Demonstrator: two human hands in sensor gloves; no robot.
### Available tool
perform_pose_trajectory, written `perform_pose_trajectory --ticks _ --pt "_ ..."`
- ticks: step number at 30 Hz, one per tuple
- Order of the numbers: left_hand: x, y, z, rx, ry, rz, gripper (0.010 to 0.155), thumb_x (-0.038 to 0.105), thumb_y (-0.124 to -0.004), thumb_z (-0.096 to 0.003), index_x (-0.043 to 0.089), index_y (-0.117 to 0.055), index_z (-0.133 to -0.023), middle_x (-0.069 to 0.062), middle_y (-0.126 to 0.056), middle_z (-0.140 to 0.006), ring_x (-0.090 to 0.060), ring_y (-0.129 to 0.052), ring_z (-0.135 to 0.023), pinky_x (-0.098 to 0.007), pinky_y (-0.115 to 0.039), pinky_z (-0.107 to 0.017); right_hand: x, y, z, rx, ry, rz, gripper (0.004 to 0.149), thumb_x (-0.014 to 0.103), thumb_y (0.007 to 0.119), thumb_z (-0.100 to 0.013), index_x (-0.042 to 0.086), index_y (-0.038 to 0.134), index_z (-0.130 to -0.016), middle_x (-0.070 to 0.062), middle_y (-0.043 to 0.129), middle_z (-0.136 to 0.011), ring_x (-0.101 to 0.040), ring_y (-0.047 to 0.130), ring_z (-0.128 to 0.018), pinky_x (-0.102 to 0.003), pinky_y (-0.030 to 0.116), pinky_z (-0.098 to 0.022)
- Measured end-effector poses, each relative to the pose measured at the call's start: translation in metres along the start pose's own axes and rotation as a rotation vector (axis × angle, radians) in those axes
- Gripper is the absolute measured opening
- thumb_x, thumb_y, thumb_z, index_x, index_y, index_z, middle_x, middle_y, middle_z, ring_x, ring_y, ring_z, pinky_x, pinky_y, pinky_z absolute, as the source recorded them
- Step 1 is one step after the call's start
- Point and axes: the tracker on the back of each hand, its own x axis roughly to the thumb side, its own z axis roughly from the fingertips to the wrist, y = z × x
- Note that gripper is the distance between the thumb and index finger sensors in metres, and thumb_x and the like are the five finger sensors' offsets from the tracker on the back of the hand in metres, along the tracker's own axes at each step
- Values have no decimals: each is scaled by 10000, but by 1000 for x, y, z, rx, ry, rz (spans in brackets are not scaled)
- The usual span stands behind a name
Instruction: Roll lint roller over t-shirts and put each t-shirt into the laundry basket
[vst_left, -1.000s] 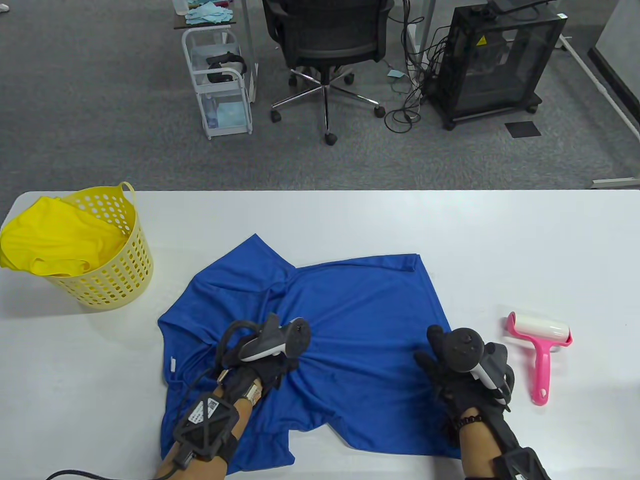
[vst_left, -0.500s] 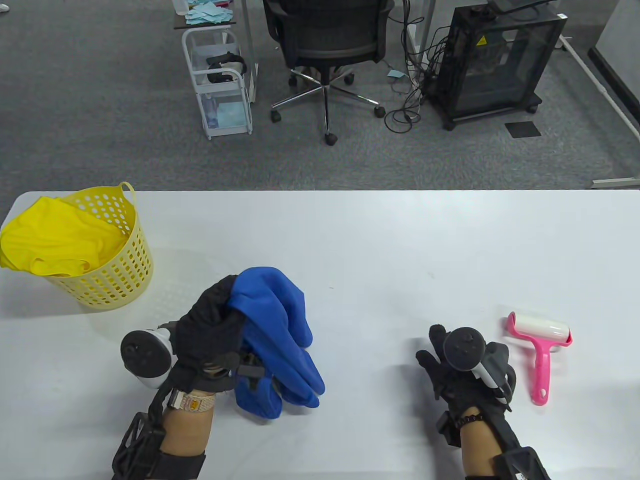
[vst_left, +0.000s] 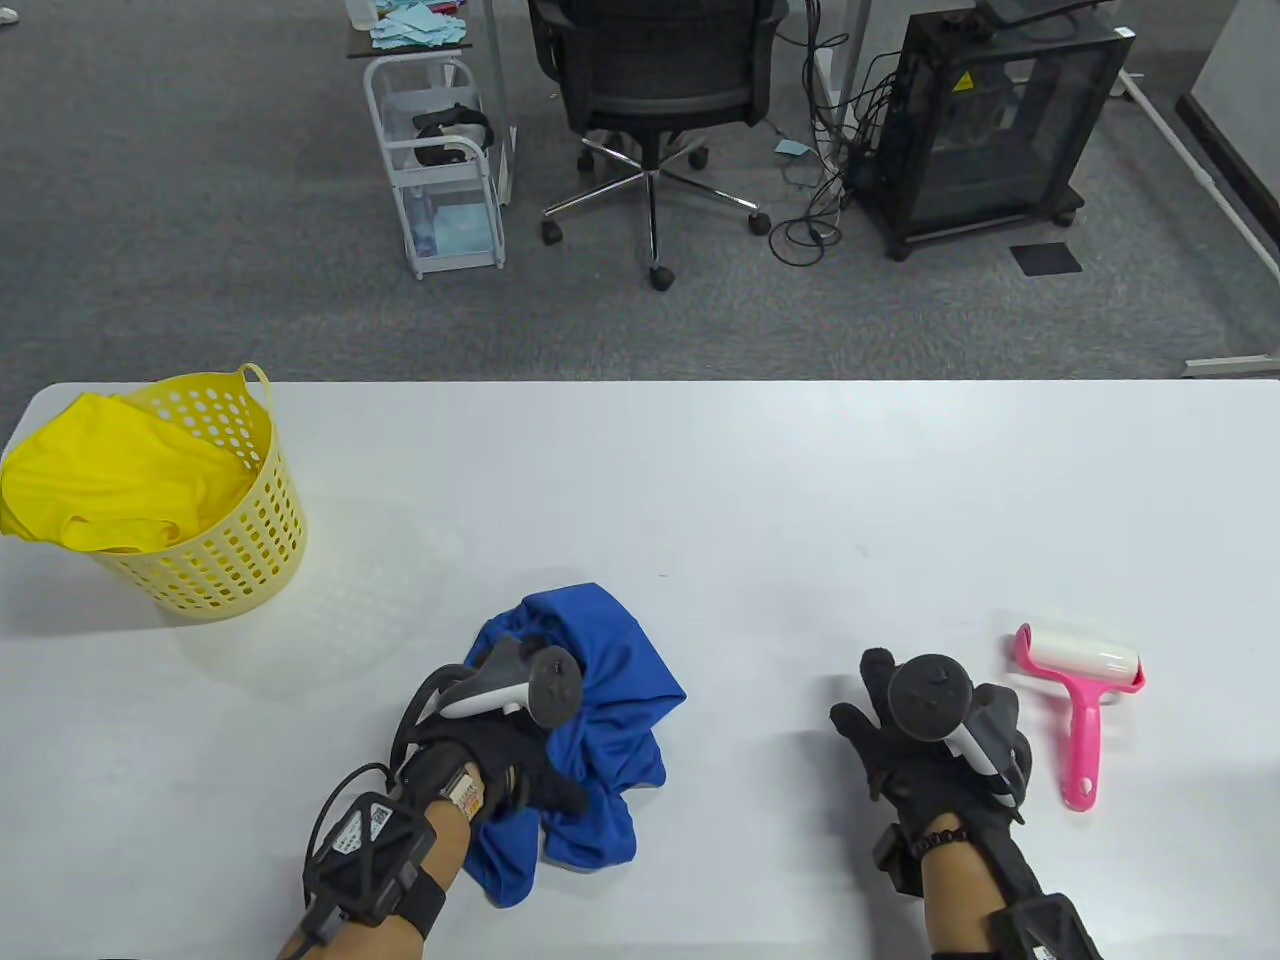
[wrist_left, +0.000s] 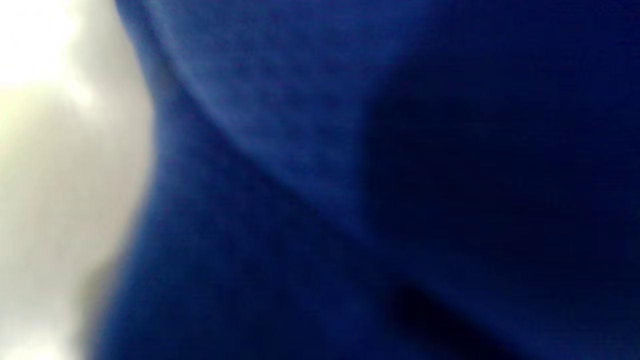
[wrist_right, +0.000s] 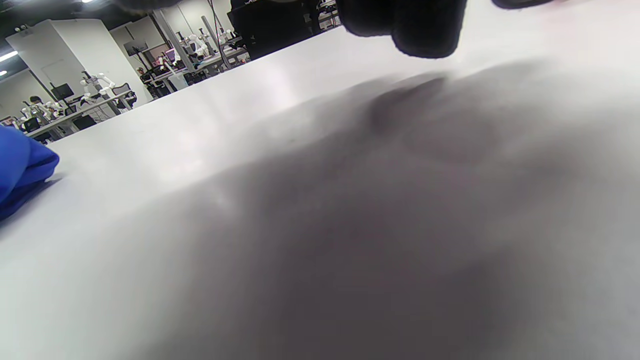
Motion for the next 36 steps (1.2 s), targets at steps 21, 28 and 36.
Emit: perform_pose_trajectory --ticks 21,28,36 --pt "-146 103 126 808 719 -144 667 385 -863 -438 290 -501 -990 -158 -647 -988 -414 -925 -774 -424 -895 -434 0 4 -5 39 16 38 713 593 607 -476 243 406 -1063 -205 545 -1132 -462 666 -975 -660 535 -684" --pt "-195 161 154 1047 936 -148 702 350 -784 -484 249 -320 -1001 -145 -477 -1039 -420 -779 -886 -465 -799 -543 -3 3 -8 50 21 1 691 577 588 -488 249 399 -1066 -199 529 -1141 -457 653 -984 -660 525 -691" --pt "-238 183 109 635 1264 -230 1012 609 -759 -423 186 -53 -1012 -147 -234 -1128 -481 -485 -1075 -660 -585 -726 -13 0 -11 38 55 -25 739 586 596 -482 222 329 -1067 -185 505 -1141 -423 640 -994 -657 524 -692"
